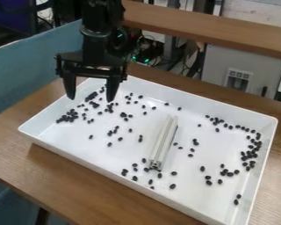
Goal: Sweep into pile
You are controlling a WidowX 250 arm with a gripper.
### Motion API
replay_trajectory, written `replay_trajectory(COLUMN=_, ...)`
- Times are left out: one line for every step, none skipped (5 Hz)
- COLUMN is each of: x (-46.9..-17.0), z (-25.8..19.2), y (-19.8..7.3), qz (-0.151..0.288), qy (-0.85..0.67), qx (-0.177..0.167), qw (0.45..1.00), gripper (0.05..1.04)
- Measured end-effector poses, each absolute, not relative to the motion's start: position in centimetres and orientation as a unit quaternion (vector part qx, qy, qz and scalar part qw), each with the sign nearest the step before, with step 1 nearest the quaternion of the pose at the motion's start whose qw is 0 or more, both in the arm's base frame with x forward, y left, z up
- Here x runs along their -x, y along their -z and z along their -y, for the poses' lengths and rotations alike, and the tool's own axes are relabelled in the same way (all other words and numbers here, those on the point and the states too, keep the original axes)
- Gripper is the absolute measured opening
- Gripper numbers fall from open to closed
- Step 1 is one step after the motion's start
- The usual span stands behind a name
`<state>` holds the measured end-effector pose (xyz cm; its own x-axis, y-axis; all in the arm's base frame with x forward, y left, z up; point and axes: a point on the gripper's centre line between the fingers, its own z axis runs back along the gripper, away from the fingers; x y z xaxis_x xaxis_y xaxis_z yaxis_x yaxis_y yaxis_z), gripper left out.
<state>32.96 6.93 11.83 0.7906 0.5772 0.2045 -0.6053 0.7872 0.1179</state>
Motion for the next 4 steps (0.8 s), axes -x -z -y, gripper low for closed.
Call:
replay_trajectory(x=-32.9, z=-6.8, y=-10.7, qz=0.064, qy=-0.312, qx=-0.09, qw=0.944, gripper=1.0)
replay_trajectory(x=-34.4, z=-3.5, y=-8.8, qz=0.069, qy=-0.273, qx=-0.067, qw=0.957, gripper=1.0)
replay_trajectory(x=-36.3, z=0.2, y=-7.5, qz=0.068, qy=-0.19, qx=-0.031, qw=0.979, gripper=1.0)
replay_trajectory(x=-37.5, z=2.6, y=-6.3, qz=0.066, qy=-0.14, qx=-0.019, qw=0.988, gripper=1.0)
